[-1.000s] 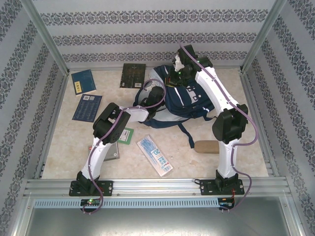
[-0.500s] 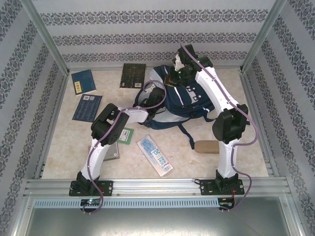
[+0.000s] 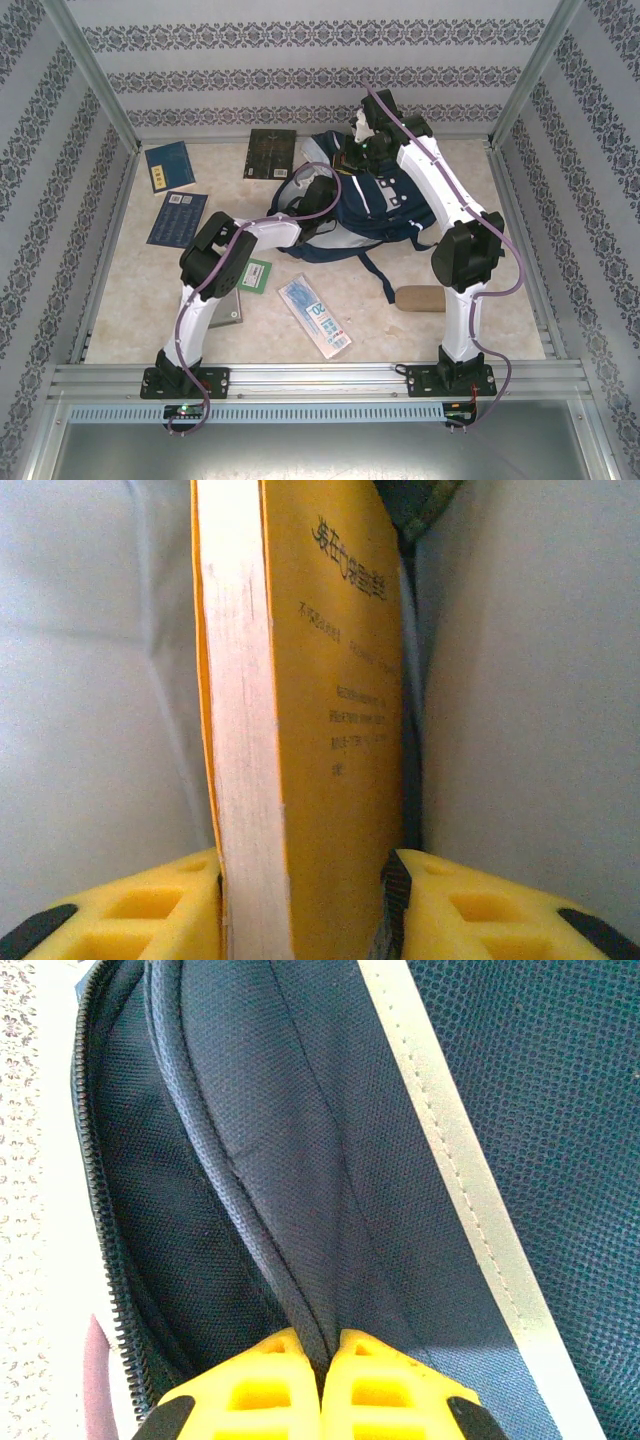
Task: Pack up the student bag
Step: Place the book in the student bag, then close the student bag at the top-left of the table.
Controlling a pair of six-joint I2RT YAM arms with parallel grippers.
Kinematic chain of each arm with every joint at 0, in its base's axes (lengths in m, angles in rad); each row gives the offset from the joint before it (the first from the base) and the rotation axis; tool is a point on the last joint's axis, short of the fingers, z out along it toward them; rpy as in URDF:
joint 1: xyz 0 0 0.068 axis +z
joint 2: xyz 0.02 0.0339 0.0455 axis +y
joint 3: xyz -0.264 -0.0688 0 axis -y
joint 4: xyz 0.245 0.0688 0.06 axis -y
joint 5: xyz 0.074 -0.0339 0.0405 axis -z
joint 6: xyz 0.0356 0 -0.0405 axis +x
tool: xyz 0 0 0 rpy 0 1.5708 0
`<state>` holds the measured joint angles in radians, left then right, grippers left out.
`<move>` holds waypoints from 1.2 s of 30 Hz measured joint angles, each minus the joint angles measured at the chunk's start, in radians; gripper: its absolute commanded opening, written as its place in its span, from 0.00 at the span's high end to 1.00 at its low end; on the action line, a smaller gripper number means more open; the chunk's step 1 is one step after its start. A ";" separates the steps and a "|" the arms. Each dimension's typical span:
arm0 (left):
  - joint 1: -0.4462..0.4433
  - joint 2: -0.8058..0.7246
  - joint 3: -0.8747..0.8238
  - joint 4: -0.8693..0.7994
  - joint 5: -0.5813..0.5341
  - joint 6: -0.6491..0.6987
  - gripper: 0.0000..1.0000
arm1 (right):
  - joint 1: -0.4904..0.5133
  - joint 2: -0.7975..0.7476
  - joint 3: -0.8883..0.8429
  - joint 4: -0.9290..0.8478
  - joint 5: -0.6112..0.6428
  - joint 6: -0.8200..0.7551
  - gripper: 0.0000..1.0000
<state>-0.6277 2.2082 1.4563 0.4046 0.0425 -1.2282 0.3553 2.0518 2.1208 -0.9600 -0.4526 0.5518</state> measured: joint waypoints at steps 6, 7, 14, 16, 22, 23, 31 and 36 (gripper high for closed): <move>-0.002 0.058 0.057 0.046 0.037 -0.026 0.45 | 0.000 0.008 0.000 0.010 0.010 0.003 1.00; -0.003 0.064 0.062 0.048 0.039 -0.030 0.41 | 0.000 0.010 0.000 0.010 0.013 0.003 1.00; -0.003 0.047 0.062 -0.027 0.029 -0.005 0.08 | -0.006 0.014 0.000 0.013 0.010 0.002 1.00; -0.003 0.012 0.060 -0.096 0.019 0.017 0.06 | -0.015 0.013 -0.004 0.029 -0.008 0.002 1.00; 0.002 -0.087 -0.003 -0.277 0.004 0.065 0.04 | -0.032 0.008 -0.068 0.081 -0.054 0.002 1.00; 0.002 -0.098 -0.008 -0.305 0.001 0.073 0.04 | -0.032 0.008 -0.073 0.082 -0.056 0.002 1.00; 0.019 -0.254 -0.021 -0.633 -0.055 0.162 0.02 | -0.032 0.008 -0.101 0.102 -0.039 -0.020 0.90; 0.043 -0.405 -0.031 -0.811 -0.102 0.211 0.01 | -0.028 0.008 -0.136 0.128 0.020 -0.052 0.54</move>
<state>-0.5850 1.8034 1.4250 -0.4065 -0.0597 -1.0168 0.3275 2.0594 1.9850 -0.8318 -0.4328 0.4995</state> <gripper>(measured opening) 0.989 0.316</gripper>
